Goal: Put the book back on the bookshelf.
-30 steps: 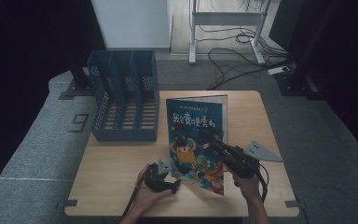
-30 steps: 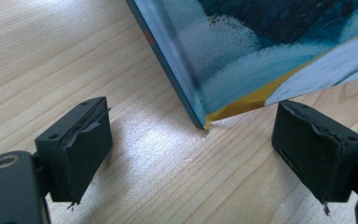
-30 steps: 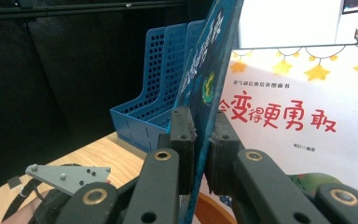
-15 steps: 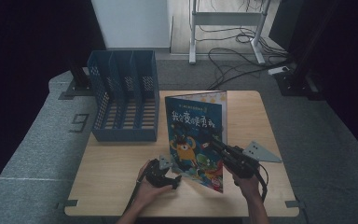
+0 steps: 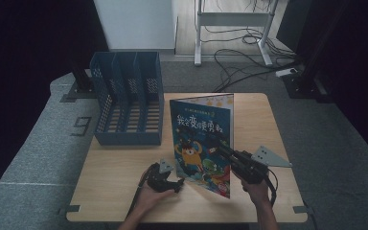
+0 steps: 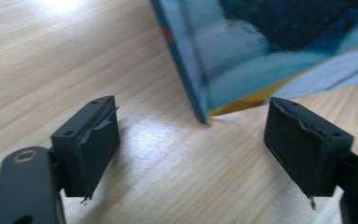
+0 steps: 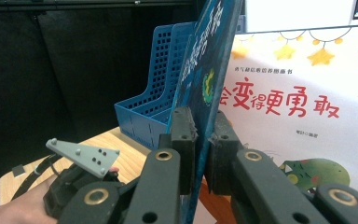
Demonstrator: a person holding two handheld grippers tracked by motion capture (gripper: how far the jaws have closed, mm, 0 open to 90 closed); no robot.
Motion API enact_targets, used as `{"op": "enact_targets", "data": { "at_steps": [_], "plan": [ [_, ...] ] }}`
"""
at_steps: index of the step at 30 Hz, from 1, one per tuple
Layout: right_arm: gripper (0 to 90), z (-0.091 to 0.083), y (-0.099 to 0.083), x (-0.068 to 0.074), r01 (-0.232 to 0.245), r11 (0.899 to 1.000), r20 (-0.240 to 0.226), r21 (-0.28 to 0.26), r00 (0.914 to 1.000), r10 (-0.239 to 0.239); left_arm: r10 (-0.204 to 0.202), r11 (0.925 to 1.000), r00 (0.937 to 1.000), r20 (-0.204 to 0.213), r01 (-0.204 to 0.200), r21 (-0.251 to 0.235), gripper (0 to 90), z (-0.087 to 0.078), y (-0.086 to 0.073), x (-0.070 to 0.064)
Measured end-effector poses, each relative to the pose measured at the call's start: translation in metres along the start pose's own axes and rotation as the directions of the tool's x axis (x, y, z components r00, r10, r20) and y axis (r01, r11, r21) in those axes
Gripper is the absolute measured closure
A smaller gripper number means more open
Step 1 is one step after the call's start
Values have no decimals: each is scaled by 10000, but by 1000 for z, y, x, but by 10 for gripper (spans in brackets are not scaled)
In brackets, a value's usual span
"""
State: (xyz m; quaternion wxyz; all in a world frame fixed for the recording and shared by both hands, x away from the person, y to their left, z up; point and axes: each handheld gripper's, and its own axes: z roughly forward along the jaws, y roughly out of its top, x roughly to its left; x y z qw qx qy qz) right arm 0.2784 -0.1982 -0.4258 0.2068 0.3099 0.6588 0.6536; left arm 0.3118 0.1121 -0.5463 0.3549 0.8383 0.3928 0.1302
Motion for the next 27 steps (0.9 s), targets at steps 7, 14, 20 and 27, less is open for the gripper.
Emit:
{"op": "enact_targets", "data": {
  "at_steps": [7,14,20,27],
  "plan": [
    [828,-2,-1,-2,2,10000,-140,84,9999,-1,-236,9977,9997,55,239,-638,192,-14,8,11],
    [829,-5,-2,-3,31,9999,-233,135,9997,-28,-90,9910,9996,258,124,-1331,187,-29,32,17],
    [829,-8,-3,-4,-36,9998,-303,170,9995,42,29,9838,9989,470,56,-1791,183,-36,50,18],
    [829,-11,-5,-4,-23,9998,-372,218,9993,31,290,9799,9981,547,-176,-1988,176,-39,68,16]
  ]
}}
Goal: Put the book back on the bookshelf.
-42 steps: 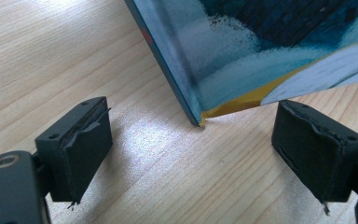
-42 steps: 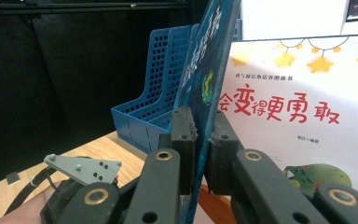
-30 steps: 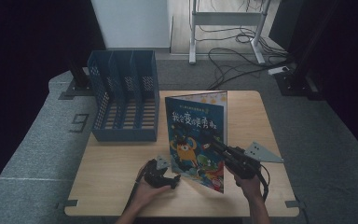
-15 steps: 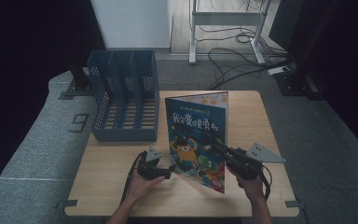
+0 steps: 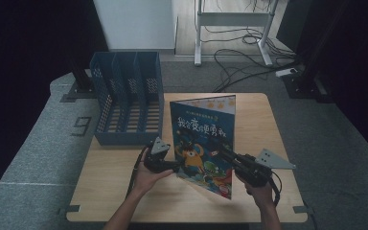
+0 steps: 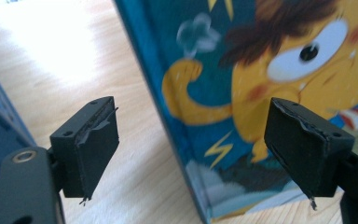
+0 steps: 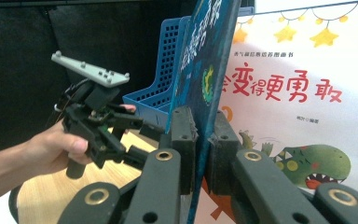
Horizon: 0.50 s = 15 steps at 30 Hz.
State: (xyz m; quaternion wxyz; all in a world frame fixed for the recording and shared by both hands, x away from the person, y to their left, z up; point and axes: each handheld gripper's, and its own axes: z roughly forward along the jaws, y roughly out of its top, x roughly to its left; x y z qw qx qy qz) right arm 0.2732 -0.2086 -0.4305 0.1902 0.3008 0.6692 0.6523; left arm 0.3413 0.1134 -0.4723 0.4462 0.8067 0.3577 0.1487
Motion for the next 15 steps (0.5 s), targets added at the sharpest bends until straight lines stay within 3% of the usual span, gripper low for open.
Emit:
{"op": "enact_targets", "data": {
  "at_steps": [9,15],
  "plan": [
    [821,-4,-1,-1,171,9996,-89,242,9998,-169,101,9990,9985,531,-77,-437,163,-1,19,1],
    [811,-6,-3,-3,179,9992,-78,352,9998,-177,284,9976,9976,625,-244,-641,162,-1,26,-2]
  ]
}}
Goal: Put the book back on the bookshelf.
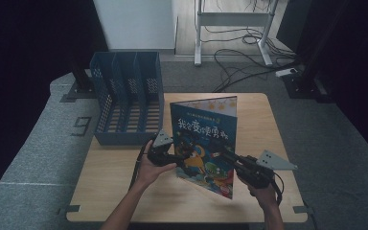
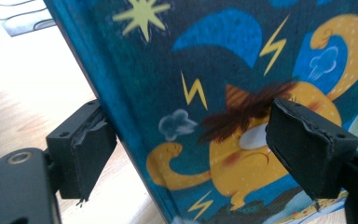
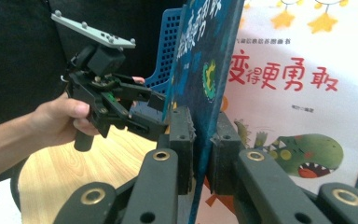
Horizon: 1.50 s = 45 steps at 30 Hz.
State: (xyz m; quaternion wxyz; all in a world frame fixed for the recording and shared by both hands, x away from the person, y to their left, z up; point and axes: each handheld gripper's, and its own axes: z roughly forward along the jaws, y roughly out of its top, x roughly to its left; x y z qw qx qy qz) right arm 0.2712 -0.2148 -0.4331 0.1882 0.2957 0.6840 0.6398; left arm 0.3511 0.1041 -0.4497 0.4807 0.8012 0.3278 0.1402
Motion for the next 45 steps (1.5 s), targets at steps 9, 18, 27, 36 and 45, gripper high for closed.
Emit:
{"op": "enact_targets", "data": {
  "at_steps": [9,18,27,36,45],
  "plan": [
    [783,-3,-5,-7,31,10000,147,95,9999,-32,-47,9994,10000,69,50,-354,191,-5,8,1],
    [760,-6,-10,-15,-33,9997,234,222,9997,27,59,9981,9994,347,-38,-618,195,-10,14,0],
    [725,-8,-15,-20,111,9989,497,464,9987,-134,95,9965,9971,761,-31,-839,204,-16,13,-3],
    [697,-9,-19,-24,336,9971,746,678,9965,-386,321,9942,9943,1014,-214,-1051,211,-23,13,-7],
    [693,-10,-21,-26,354,9972,772,659,9962,-405,329,9937,9939,1054,-212,-1100,219,-26,16,-10]
  ]
}}
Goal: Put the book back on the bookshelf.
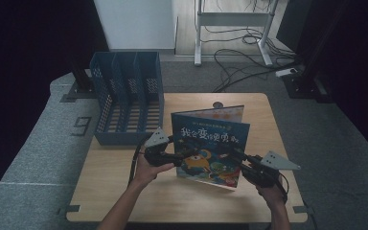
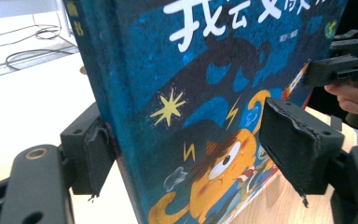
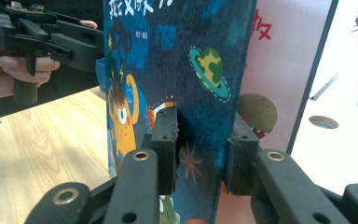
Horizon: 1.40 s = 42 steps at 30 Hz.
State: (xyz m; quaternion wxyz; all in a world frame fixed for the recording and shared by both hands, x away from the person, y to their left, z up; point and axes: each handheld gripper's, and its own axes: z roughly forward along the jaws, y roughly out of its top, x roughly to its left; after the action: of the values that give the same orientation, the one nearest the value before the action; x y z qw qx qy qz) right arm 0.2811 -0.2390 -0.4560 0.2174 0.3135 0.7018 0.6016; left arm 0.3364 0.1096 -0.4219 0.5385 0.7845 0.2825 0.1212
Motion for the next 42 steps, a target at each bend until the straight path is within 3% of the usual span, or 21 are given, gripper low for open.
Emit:
{"op": "enact_targets", "data": {
  "at_steps": [13,28,37,42],
  "plan": [
    [680,13,1,12,958,9954,271,53,9950,-959,-104,9998,9996,-277,99,-184,223,-14,0,5],
    [647,14,-2,10,921,9957,350,112,9951,-924,215,9983,9997,-72,-219,-535,237,-19,-1,1],
    [600,15,-5,7,734,9971,371,202,9966,-742,805,9949,9967,63,-799,-608,284,-12,10,-10],
    [576,14,-4,7,735,9973,445,87,9963,-739,996,9939,9943,-388,-1013,-445,304,-7,10,-15]
  ]
}}
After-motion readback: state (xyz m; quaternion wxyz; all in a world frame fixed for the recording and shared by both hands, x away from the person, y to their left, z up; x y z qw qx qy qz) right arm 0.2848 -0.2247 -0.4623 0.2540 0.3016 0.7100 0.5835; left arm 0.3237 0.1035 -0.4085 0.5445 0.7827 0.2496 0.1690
